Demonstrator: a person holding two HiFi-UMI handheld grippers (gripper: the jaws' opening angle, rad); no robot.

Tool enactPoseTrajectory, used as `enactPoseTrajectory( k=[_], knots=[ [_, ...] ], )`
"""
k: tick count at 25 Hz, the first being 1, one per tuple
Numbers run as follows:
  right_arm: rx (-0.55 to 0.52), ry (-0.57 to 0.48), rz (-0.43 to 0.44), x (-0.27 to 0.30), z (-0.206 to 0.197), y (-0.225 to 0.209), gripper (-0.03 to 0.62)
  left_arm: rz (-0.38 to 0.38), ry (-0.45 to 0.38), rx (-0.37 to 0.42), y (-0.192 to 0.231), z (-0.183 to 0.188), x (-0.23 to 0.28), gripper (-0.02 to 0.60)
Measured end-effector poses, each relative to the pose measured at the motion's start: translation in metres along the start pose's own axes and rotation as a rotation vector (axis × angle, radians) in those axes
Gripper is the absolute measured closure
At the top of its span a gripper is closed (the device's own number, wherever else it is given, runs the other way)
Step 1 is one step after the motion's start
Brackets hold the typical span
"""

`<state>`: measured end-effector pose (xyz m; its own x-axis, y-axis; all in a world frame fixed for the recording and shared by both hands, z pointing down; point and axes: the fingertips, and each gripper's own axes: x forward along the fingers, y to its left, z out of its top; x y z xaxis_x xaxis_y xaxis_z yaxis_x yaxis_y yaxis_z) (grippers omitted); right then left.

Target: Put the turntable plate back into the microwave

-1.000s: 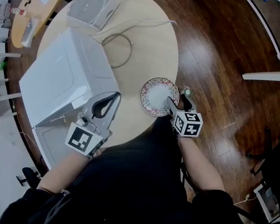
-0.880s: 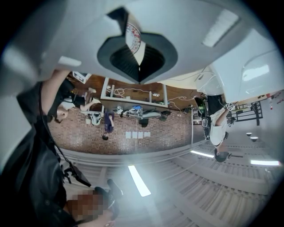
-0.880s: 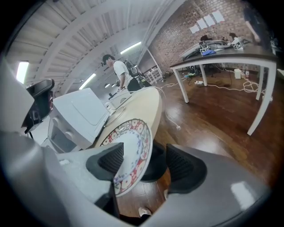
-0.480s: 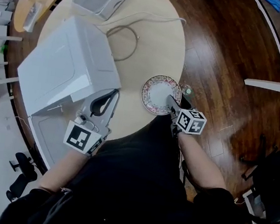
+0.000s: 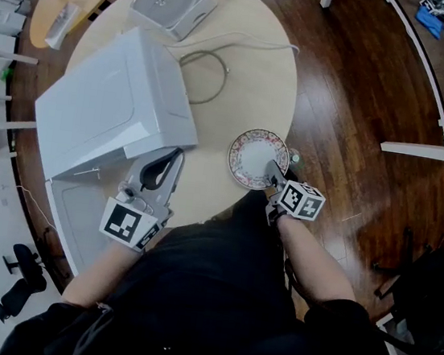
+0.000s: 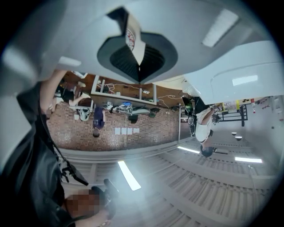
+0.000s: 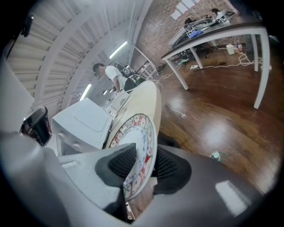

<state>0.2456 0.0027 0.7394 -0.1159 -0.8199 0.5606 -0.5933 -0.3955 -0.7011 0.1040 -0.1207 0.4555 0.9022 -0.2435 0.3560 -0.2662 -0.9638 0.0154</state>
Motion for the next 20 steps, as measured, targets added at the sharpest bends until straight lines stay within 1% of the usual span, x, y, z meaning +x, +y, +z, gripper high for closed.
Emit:
enactPoseTrajectory(
  k=[2,4,7,9,12,20],
  knots=[
    [0.032,-0.023,-0.017,-0.004,0.000,-0.002,0.482,0.003,-0.032,-0.015,0.000,0.008,-0.004,0.575],
    [0.063,-0.062,-0.022,-0.009,0.002,0.000,0.495,0.004,-0.052,0.002,0.004,0.009,-0.013,0.575],
    [0.104,-0.125,-0.009,-0.015,0.005,0.008,0.523,0.021,-0.068,0.004,0.013,0.006,-0.032,0.575],
    [0.113,-0.162,0.000,-0.017,0.010,0.014,0.538,0.038,-0.077,-0.003,0.021,0.004,-0.044,0.575],
    [0.135,-0.200,-0.001,-0.017,0.012,0.018,0.545,0.065,-0.092,-0.007,0.030,0.003,-0.064,0.575],
    [0.249,-0.292,-0.003,-0.025,0.019,0.030,0.559,0.126,-0.138,-0.019,0.047,-0.006,-0.113,0.575]
  ],
)
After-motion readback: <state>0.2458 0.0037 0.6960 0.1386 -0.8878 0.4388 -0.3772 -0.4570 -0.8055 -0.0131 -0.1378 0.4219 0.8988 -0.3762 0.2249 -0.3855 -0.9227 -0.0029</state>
